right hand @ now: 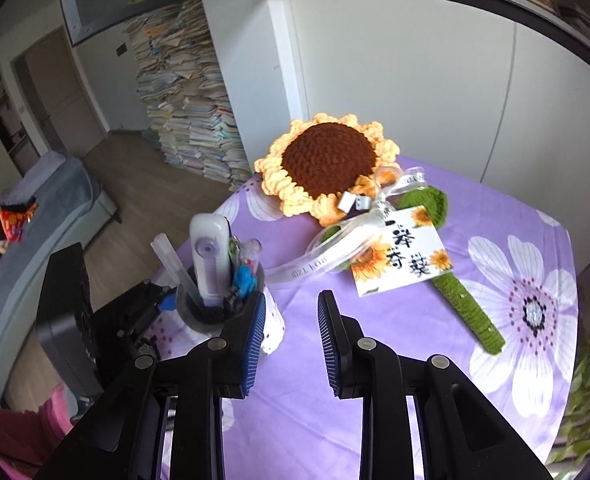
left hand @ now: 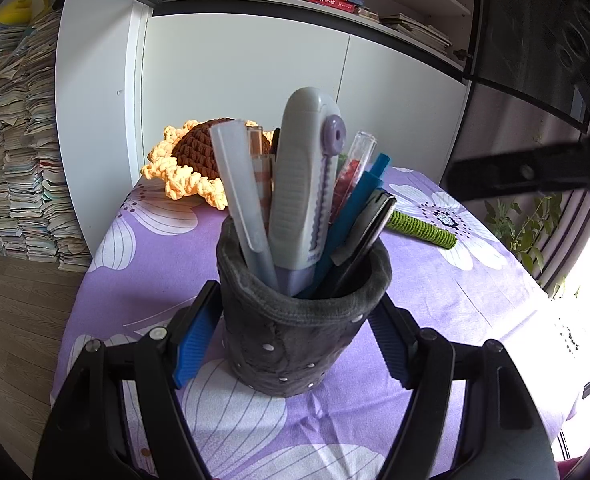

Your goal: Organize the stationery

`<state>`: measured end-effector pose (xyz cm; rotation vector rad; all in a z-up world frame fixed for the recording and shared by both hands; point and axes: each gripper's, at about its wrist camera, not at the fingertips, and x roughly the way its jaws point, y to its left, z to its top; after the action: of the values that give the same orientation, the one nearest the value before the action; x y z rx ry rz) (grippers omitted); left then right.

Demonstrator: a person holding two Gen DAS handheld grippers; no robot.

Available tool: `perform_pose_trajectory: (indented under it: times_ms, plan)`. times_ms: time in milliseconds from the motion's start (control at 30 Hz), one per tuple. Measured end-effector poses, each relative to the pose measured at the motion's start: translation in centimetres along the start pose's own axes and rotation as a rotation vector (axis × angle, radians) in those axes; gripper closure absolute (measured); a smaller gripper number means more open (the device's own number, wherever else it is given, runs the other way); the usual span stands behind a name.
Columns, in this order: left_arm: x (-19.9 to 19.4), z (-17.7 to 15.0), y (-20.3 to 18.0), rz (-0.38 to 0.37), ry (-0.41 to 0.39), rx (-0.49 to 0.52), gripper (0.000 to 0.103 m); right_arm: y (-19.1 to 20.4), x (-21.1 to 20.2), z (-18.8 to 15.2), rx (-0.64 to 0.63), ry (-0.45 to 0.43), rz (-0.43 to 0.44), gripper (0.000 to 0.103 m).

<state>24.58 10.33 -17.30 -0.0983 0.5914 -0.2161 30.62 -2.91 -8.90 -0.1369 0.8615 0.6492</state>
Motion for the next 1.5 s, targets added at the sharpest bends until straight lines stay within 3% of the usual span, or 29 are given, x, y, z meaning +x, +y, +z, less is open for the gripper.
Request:
perform_pose_trajectory:
  times_ms: [200, 433, 600, 733, 933, 1100, 1333, 1433, 1500]
  plan:
    - [0.1, 0.0, 0.0, 0.0, 0.005, -0.001, 0.03, -3.3, -1.2, -4.4, 0.129, -0.015, -0.012, 0.076]
    - [0.2, 0.0, 0.1, 0.006, 0.018, -0.005, 0.025, -8.4, -2.2, -10.7, 0.338, 0.041, -0.07, 0.076]
    - [0.1, 0.0, -0.3, 0.04, 0.007, 0.003, 0.024, -10.4, -3.7, -13.1, 0.424, 0.022, -0.08, 0.076]
    - [-0.1, 0.0, -1.0, 0.095, -0.005, 0.026, 0.024, -10.5, -4.5, -13.8, 0.411, 0.007, -0.091, 0.076]
    - [0.5, 1.1, -0.5, 0.104, 0.014, -0.043, 0.023, -10.6, -4.5, -14.6, 0.406, 0.002, -0.07, 0.075]
    - [0.8, 1.6, -1.7, 0.181, 0.007, 0.001, 0.022, -11.4, -4.6, -15.6, 0.433, 0.002, -0.06, 0.075]
    - [0.2, 2.1, -2.5, 0.216, -0.015, 0.034, 0.022, -11.9, -4.6, -15.6, 0.439, -0.018, -0.075, 0.075]
    - [0.1, 2.4, -2.9, 0.233, -0.01, 0.054, 0.032, -10.8, -4.7, -14.7, 0.381, -0.048, -0.107, 0.075]
    - [0.2, 2.4, -3.0, 0.239, -0.004, 0.059, 0.033, -9.8, -5.2, -13.9, 0.331, -0.095, -0.146, 0.075]
